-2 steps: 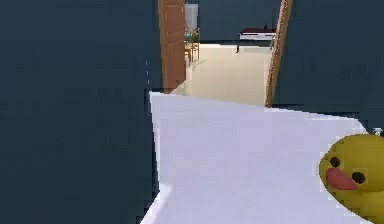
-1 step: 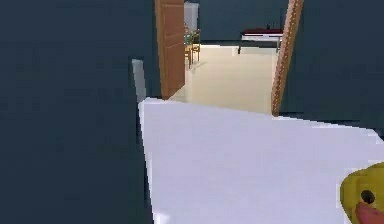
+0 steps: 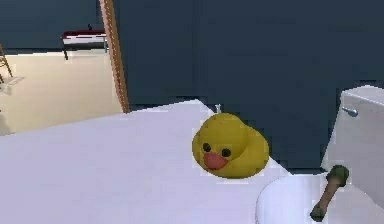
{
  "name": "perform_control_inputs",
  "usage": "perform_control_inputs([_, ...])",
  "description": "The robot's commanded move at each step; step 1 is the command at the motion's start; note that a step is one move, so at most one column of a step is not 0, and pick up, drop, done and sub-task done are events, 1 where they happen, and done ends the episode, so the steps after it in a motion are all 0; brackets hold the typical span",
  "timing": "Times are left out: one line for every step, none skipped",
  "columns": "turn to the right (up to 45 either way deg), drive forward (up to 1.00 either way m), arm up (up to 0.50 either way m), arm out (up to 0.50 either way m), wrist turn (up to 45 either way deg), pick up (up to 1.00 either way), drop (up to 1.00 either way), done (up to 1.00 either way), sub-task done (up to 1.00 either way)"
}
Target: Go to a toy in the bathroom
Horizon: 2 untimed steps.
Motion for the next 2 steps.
perform_control_inputs([12.0,0.00,0.00,0.00,0.0,0.00,0.00,0.00,0.00])
perform_control_inputs([0.0,0.00,0.00,0.00,0.0,0.00,0.00,1.00,0.00])
